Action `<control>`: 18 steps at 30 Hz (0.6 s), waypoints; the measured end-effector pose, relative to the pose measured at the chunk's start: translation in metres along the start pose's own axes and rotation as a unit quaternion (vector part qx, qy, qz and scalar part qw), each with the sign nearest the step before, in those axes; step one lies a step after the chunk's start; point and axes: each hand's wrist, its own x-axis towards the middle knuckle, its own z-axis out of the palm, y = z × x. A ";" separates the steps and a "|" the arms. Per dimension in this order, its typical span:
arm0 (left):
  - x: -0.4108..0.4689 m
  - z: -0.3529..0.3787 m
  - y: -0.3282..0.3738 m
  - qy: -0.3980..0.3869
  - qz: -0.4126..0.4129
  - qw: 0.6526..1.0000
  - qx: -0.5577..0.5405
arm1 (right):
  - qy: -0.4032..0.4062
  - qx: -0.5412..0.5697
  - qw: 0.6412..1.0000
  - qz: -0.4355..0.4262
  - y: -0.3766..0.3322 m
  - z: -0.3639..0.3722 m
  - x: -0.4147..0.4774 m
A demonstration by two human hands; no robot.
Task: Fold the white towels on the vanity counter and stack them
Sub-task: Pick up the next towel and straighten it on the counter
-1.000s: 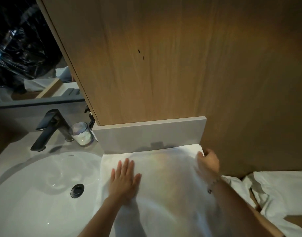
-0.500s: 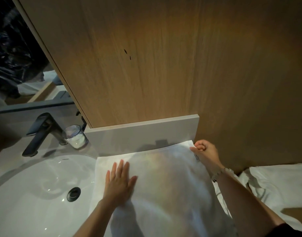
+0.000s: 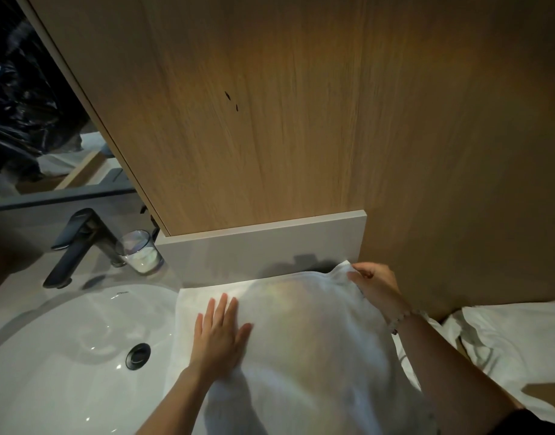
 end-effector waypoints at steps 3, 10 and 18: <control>0.000 0.001 -0.002 0.002 0.006 1.000 -0.010 | 0.006 0.050 0.998 0.032 0.002 0.001 0.002; -0.003 0.001 -0.002 0.022 0.006 0.999 -0.026 | 0.104 0.245 0.953 0.144 0.003 0.005 -0.007; -0.003 0.000 -0.005 0.004 -0.003 0.999 -0.034 | 0.183 0.022 0.979 0.086 0.011 0.013 -0.002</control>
